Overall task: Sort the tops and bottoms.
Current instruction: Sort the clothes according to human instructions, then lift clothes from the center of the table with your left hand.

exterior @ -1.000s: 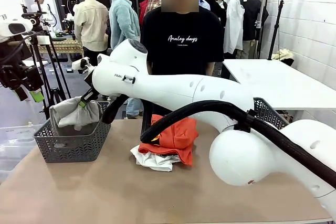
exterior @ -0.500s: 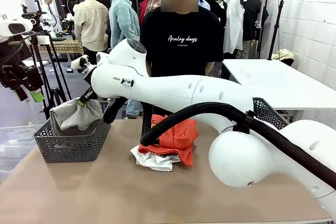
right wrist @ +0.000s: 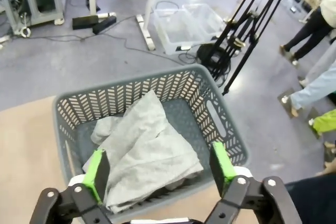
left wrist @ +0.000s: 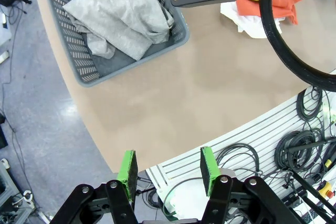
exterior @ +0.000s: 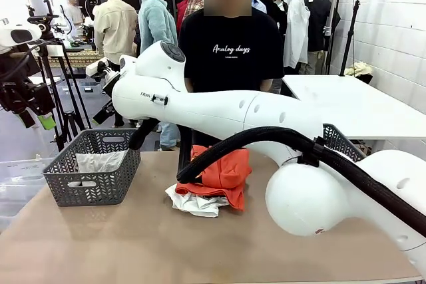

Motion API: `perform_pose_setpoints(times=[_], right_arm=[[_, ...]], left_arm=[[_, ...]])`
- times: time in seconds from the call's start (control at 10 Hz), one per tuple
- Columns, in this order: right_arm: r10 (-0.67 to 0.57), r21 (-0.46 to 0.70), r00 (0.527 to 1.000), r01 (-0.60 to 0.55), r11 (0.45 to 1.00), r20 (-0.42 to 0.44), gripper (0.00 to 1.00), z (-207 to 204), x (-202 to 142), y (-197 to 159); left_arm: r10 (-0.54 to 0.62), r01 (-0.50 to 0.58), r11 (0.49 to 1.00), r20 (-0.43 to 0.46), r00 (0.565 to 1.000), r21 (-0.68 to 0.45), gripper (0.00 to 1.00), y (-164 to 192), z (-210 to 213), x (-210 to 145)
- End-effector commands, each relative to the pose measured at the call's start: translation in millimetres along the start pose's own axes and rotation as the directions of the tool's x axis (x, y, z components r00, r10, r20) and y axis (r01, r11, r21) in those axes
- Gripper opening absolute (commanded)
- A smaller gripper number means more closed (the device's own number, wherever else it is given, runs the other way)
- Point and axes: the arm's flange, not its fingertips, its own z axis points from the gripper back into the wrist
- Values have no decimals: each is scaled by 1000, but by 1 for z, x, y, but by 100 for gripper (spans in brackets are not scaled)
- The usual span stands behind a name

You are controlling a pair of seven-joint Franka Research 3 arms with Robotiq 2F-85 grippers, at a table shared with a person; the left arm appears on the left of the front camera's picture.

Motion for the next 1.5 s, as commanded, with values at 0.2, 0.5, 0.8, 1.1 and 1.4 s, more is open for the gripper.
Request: perform_pose_setpoints(times=[0.2,0.5,0.8,1.1,1.4], right_arm=[[5,-5,1000,-5,1000,4,100,3,3,0],[5,-5,1000,-5,1000,4,100,3,3,0],[5,-5,1000,-5,1000,4,100,3,3,0],[5,-5,1000,-5,1000,4,100,3,3,0],[5,-5,1000,-5,1000,4,100,3,3,0]], left_arm=[[2,-2,1000,-8,1000,8,64,0,0,-2],[2,-2,1000,-8,1000,8,64,0,0,-2],[2,-2,1000,-8,1000,8,64,0,0,-2],[2,-2,1000,-8,1000,8,64,0,0,-2],[2,-2,1000,-8,1000,8,64,0,0,-2]])
